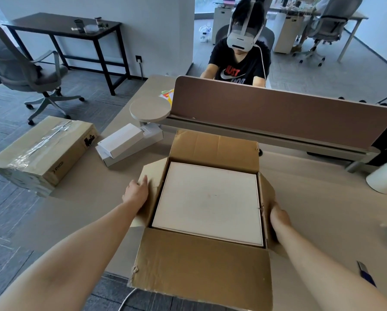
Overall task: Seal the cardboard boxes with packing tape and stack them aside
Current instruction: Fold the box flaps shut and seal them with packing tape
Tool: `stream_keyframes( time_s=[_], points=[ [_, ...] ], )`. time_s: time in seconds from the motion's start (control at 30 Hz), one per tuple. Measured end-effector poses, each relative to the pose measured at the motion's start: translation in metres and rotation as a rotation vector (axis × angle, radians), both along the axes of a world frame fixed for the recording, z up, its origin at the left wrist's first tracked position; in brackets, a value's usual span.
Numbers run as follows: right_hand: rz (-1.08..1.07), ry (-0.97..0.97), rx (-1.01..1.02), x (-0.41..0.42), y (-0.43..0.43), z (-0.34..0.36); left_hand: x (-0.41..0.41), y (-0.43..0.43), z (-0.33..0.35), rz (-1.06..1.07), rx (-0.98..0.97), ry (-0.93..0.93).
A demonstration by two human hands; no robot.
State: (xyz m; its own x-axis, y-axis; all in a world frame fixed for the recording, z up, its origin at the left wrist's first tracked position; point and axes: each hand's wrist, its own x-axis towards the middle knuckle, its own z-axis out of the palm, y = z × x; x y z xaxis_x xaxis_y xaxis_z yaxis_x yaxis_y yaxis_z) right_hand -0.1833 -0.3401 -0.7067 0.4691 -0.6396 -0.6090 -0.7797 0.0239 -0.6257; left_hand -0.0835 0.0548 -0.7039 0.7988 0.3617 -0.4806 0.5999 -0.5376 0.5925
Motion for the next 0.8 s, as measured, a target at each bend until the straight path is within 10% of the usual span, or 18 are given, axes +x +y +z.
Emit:
stream_keyframes(
  time_s=[0.43, 0.8],
  points=[
    [-0.006, 0.082, -0.232, -0.006, -0.024, 0.041, 0.016, 0.029, 0.062, -0.097, 0.141, -0.078],
    [0.455, 0.154, -0.596, 0.002, -0.026, 0.121, 0.03, -0.018, 0.138, -0.579, 0.39, -0.136]
  ],
)
